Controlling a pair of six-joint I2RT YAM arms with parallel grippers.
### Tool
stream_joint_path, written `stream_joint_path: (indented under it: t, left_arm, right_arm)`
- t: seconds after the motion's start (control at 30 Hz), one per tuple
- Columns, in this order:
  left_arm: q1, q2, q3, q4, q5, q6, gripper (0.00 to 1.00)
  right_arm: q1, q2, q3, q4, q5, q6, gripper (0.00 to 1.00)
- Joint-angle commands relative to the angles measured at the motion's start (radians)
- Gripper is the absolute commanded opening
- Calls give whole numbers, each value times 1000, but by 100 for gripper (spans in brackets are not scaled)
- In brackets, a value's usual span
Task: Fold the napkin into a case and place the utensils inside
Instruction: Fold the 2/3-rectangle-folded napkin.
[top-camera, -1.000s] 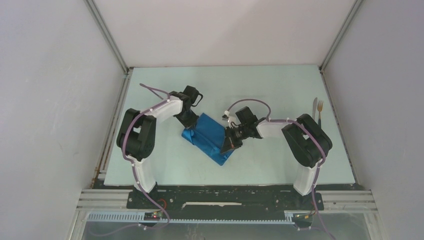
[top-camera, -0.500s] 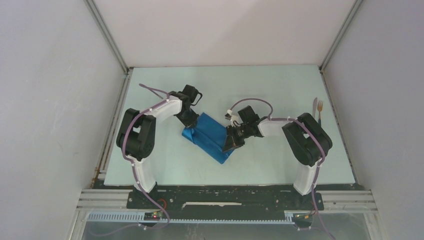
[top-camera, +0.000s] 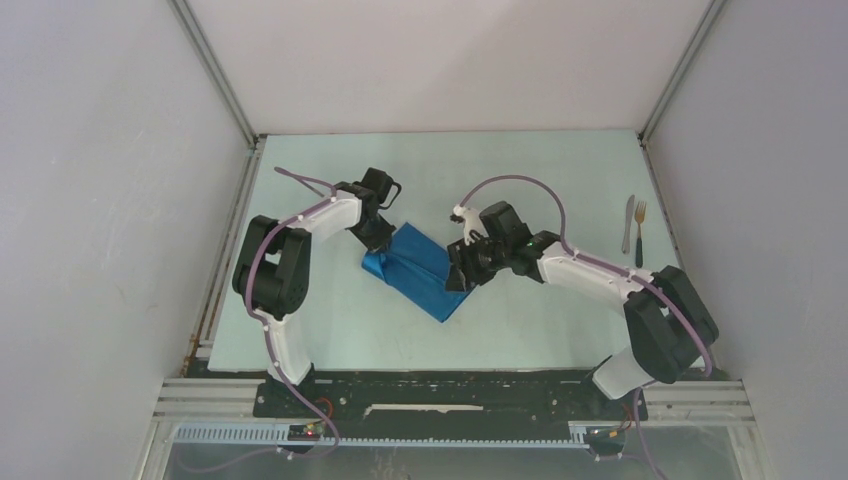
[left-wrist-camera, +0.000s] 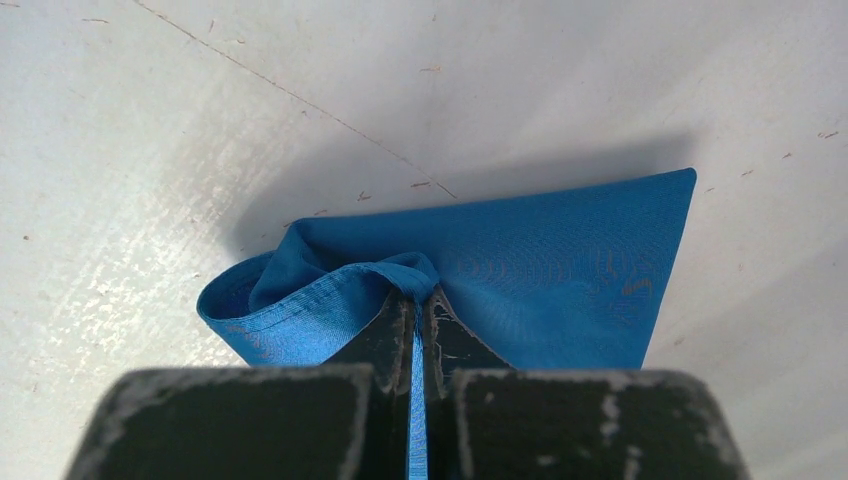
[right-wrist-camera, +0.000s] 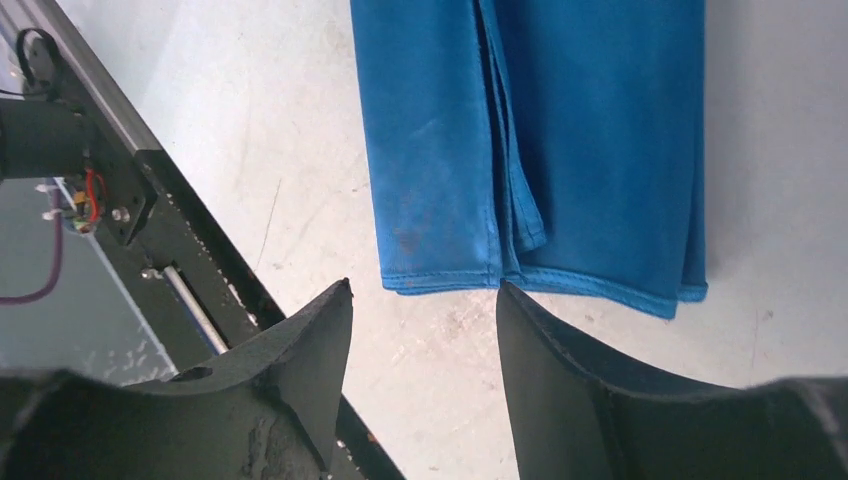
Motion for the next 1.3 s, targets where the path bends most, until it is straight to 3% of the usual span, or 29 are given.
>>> stream_joint_path:
  t: [0.0,0.17,0.4,0.6,0.7,0.77,0.87,1.03,1.27]
  left_arm:
    - [7,-3,-9,18,-34,1,0]
    - [7,-3,-11,18,-31,6,0]
    - [5,-4,-12,22,-23,6,0]
    - [6,-12,-11,24,-14,17,0]
    - [6,-21,-12,32,2,35,0]
    - [6,-29,-12,39,18,48,2]
    - [6,-63,-14,51,45,88,14]
    - [6,-184,-59,108,85,174,53]
    - [15,-427,-167,256,207,336,94]
  right_arm:
    - [34,47,22,27,79,-64,63]
    - [64,109,46,8,131,-60,61]
    - [88,171,75,-16,193,-63,48]
    - [95,220,105,-29,214,-61,21]
    - [95,221,106,-32,225,-58,1]
    - [95,224,105,-33,230,-55,0]
    - [95,231,110,-43,223,-49,0]
    - [101,236,110,-52,212,-40,0]
    - [97,228,105,-47,204,-28,0]
